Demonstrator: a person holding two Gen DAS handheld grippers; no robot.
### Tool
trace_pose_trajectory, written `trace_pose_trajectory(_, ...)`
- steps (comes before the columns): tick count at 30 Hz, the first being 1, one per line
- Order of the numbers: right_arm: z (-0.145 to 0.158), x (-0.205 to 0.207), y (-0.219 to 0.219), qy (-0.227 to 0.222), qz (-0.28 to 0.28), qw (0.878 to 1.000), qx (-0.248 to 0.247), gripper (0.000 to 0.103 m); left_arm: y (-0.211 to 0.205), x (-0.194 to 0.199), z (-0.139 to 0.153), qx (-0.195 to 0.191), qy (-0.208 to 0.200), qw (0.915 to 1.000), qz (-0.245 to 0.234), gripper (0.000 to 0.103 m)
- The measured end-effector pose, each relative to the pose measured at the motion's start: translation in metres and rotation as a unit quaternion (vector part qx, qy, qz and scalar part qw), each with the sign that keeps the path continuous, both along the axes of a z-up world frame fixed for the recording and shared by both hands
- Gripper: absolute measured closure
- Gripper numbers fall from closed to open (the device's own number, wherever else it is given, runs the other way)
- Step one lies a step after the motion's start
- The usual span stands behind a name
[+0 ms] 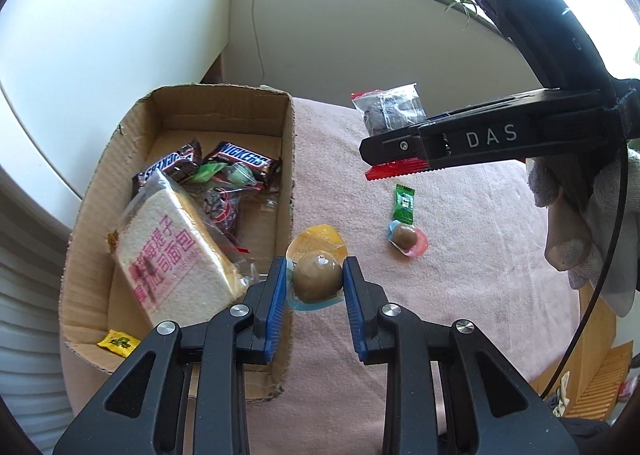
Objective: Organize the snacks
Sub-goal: 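Carry the chocolate candy and clear bag with both tools over the box, then open both tools to drop the candy and clear bag into the box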
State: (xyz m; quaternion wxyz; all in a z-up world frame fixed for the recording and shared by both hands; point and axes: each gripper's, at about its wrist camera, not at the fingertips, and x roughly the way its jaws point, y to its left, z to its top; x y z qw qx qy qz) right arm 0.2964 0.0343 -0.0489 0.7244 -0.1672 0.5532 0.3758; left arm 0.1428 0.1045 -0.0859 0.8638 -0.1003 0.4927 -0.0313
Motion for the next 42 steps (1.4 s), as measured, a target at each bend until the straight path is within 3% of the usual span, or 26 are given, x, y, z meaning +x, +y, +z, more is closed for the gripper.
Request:
trace_pose_trajectory(17,0.001,-0.012,0.061,-0.004,0.048,0.999,-0.005,0.067,0.053,-0.007,0.005,0.008,-0.007,0.9987,0.049,0.077)
trace_pose_trajectory(42,-0.020,-0.022,0.109,0.005,0.075,0.997,-0.013,0.066,0.074,-0.002,-0.007,0.011,0.001,0.9981,0.061,0.075)
